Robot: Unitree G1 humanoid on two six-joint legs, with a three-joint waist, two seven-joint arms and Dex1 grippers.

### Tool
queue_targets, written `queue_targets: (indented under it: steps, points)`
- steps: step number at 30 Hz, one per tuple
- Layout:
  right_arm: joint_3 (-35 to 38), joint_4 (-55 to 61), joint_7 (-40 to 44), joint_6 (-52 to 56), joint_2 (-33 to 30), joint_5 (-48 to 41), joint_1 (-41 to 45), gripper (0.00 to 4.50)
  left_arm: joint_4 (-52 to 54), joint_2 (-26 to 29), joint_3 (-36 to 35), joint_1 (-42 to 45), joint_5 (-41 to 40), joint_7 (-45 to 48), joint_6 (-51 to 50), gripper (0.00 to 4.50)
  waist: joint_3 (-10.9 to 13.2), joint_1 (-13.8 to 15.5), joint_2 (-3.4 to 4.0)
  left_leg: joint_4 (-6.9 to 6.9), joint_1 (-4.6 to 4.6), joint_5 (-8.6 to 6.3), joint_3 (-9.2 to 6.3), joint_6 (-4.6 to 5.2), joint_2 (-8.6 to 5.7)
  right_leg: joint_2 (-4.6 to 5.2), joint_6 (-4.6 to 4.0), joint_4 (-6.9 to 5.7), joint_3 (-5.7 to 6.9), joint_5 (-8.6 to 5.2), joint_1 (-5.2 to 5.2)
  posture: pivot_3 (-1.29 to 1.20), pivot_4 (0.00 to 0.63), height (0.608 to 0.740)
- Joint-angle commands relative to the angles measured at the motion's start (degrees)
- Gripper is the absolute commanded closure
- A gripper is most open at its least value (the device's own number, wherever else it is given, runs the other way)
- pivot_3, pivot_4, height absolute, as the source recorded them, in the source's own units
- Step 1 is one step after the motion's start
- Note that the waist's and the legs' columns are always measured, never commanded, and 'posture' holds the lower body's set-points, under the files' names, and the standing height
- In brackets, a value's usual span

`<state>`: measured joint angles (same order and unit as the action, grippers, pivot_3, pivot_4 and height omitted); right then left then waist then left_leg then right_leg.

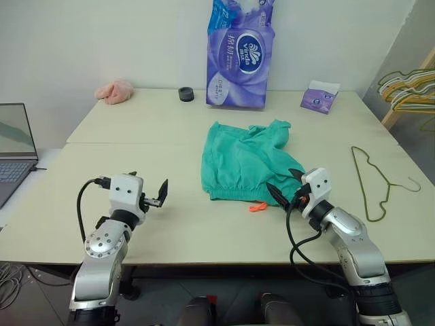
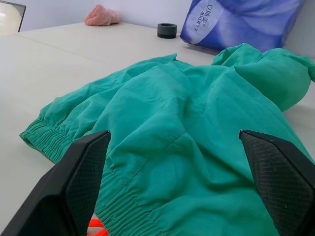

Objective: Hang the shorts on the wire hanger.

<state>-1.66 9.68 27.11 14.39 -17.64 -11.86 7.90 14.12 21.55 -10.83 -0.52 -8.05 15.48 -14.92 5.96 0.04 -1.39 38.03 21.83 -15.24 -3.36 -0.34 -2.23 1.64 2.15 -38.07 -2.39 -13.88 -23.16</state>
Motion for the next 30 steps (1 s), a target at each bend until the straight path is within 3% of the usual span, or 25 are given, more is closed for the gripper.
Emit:
queue_targets:
  steps: [1,16,30]
  points:
    - [0.4,0.8,0.0,-0.8,-0.5,0.4,1.3,0.04,2.9,0.4,-1.2,0.0,-0.6,0.3,1.0,0.0,0.0,0.0,0.0,0.0,0.0,0.0,0.0,0.0,0.0,0.0,0.0,0.0,0.0,0.0,0.0,0.04,0.071,0.74]
    - [-2.5,3.4,6.9,-3.0,-3.9,0.3,0.6,0.04,2.5,1.2,-1.0,0.3,-1.6,2.9,1.4,0.0,0.0,-0.1,0.01,0.0,0.0,0.0,0.01,0.0,0.0,-0.02,0.0,0.02,0.0,0.0,0.0,0.02,0.074,0.74]
    - [-6.0,5.1,14.7,-5.5,-10.5,2.0,0.3,0.04,2.4,3.8,-0.3,0.3,-8.5,15.1,3.9,0.0,0.0,-0.3,0.0,0.0,0.0,0.0,0.02,0.0,0.02,-0.02,-0.07,0.04,-0.01,-0.05,0.01,-0.02,0.07,0.74]
